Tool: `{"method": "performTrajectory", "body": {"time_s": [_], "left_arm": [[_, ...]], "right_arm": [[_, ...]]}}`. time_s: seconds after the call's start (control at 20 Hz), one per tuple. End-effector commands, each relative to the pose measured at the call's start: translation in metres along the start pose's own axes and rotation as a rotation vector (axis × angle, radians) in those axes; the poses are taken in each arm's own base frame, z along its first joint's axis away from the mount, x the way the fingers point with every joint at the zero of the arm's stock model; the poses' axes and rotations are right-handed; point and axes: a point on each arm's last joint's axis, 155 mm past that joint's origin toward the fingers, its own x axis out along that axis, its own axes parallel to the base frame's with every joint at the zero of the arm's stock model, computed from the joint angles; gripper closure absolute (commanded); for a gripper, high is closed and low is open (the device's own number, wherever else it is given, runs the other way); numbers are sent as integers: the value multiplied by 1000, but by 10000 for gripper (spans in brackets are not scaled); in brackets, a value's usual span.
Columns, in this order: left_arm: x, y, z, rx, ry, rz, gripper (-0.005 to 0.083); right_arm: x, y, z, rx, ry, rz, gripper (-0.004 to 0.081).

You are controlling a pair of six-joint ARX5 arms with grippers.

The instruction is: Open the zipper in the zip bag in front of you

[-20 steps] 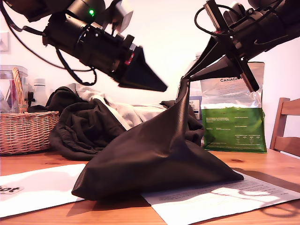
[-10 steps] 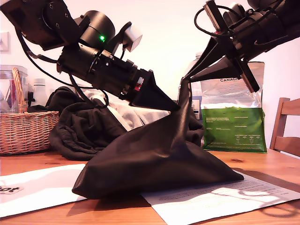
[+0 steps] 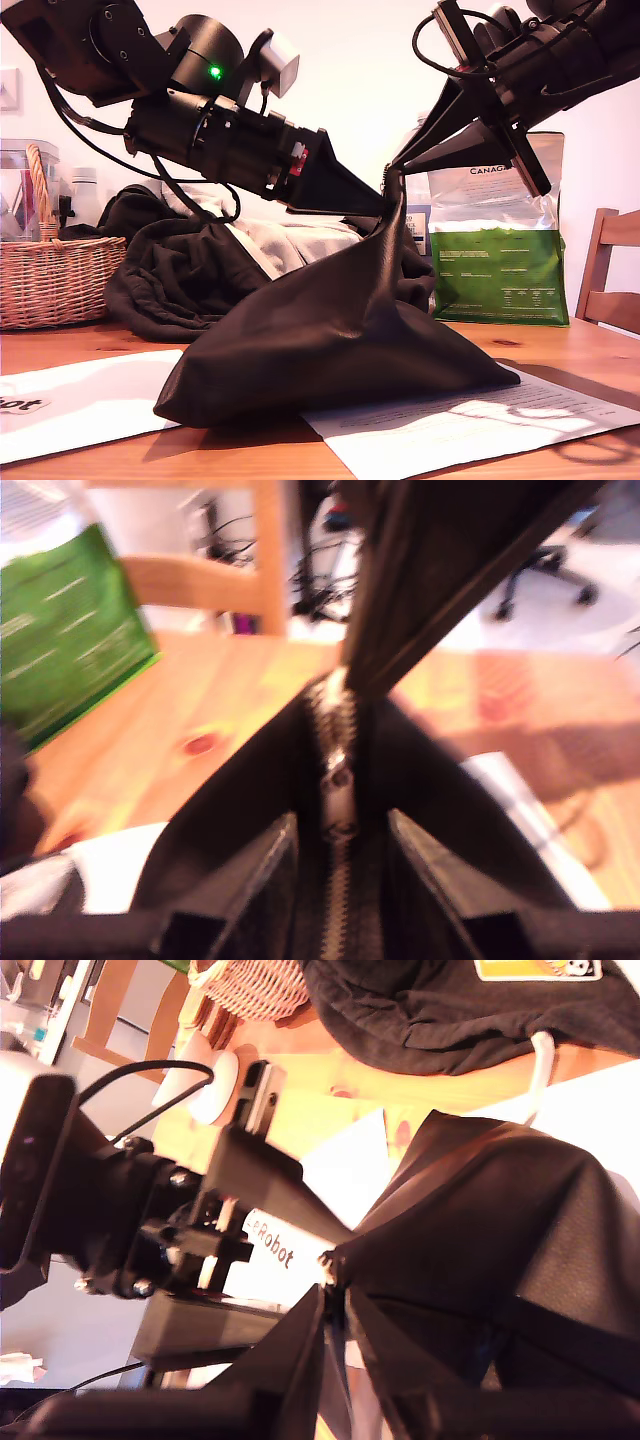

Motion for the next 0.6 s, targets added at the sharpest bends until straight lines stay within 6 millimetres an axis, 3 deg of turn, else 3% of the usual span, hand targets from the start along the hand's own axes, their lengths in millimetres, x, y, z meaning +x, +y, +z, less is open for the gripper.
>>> {"method": "performTrajectory", "body": {"time_s": [0.0, 0.2, 0.55], "left_arm": [[3, -7, -10, -19, 10, -21, 685], [3, -6, -12, -21, 16, -17, 787], [-7, 13, -28, -68, 72, 56, 790]], "right_arm": [[3, 5, 1, -26, 2, 16, 782], [3, 5, 1, -26, 2, 16, 782], [3, 4, 1, -25, 1, 12, 782]]}}
